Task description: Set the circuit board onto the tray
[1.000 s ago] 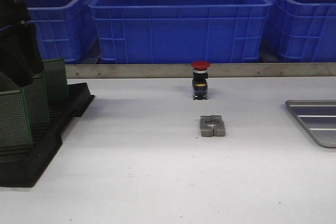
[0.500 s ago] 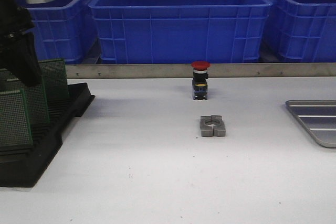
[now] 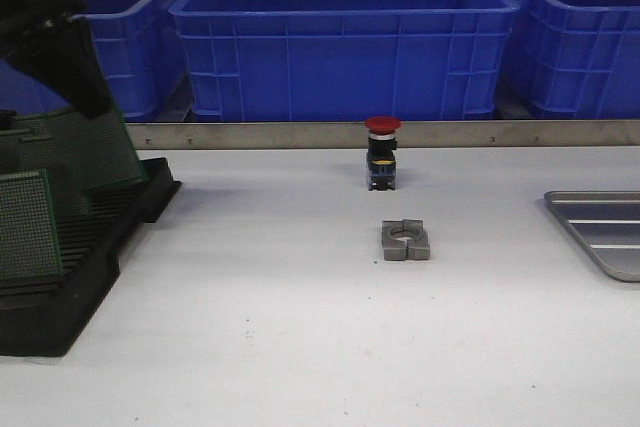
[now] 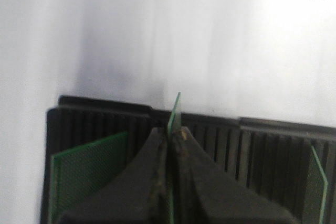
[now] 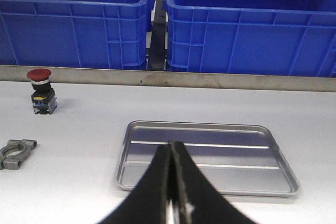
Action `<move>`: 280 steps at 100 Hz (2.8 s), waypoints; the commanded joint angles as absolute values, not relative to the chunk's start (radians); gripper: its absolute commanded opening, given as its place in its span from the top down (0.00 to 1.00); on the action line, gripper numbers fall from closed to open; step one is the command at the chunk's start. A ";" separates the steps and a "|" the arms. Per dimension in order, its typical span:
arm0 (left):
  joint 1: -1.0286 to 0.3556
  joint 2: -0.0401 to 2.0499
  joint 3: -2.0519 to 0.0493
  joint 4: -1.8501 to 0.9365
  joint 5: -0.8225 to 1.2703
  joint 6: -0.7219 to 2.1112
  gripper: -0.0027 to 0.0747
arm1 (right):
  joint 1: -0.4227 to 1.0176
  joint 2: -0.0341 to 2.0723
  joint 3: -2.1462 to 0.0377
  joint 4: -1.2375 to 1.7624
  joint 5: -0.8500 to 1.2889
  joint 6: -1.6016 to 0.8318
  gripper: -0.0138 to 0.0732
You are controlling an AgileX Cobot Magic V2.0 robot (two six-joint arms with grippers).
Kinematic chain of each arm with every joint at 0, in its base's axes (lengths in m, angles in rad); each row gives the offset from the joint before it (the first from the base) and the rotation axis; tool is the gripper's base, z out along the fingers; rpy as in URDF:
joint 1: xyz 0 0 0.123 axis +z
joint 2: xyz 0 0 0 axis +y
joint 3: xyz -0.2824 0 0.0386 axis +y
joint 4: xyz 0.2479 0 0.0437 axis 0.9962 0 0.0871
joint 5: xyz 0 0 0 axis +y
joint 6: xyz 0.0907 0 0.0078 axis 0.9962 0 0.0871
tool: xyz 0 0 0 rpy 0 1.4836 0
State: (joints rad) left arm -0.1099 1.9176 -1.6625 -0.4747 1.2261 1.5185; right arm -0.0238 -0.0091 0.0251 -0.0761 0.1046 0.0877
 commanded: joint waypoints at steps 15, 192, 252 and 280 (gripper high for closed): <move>-0.189 1.855 -1.734 -0.685 1.285 1.514 0.99 | -0.025 -0.032 0.027 -0.088 0.034 0.083 0.91; -0.461 1.857 -1.734 -0.986 1.285 1.514 0.99 | 0.032 0.724 -0.636 0.408 0.526 -0.385 0.54; -0.461 1.857 -1.734 -0.986 1.285 1.514 0.99 | 0.238 1.305 -0.822 1.239 0.612 -1.642 0.39; -0.461 1.857 -1.734 -0.986 1.285 1.514 0.99 | 0.238 1.455 -0.913 1.255 0.625 -1.672 0.39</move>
